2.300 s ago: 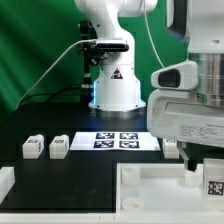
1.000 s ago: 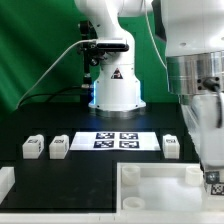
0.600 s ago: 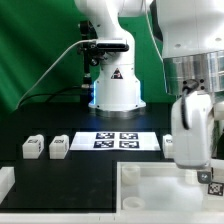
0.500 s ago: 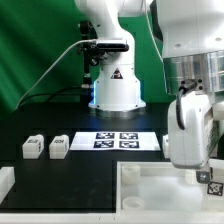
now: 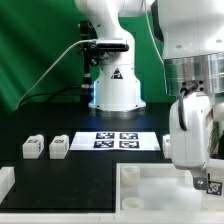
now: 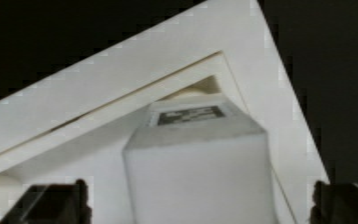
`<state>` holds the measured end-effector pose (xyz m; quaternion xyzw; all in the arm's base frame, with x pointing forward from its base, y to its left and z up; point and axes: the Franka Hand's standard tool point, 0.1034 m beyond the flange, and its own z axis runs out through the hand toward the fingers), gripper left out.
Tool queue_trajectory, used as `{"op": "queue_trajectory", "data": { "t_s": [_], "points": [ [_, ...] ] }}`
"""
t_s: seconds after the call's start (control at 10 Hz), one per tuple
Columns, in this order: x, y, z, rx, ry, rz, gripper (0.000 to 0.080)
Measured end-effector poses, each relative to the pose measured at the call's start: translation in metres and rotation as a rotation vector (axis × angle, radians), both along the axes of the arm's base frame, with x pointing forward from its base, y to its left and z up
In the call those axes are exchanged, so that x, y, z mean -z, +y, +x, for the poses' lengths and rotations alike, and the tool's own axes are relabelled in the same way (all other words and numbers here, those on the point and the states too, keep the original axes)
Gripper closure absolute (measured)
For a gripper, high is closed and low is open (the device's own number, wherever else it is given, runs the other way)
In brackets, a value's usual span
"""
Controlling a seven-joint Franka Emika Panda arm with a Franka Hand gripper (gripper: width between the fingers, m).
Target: Assemble one leg
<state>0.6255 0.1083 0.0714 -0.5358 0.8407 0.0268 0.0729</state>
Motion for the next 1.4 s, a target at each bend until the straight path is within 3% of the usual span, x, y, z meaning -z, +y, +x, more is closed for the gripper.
{"op": "queue_trajectory", "data": {
  "t_s": [0.3, 1.4],
  "points": [
    [-0.0097, 0.0067, -0.0082, -0.016, -0.024, 0.010, 0.0152],
    [-0.0083, 0.0088, -0.0095, -0.021, -0.021, 0.009, 0.0151]
  ]
}}
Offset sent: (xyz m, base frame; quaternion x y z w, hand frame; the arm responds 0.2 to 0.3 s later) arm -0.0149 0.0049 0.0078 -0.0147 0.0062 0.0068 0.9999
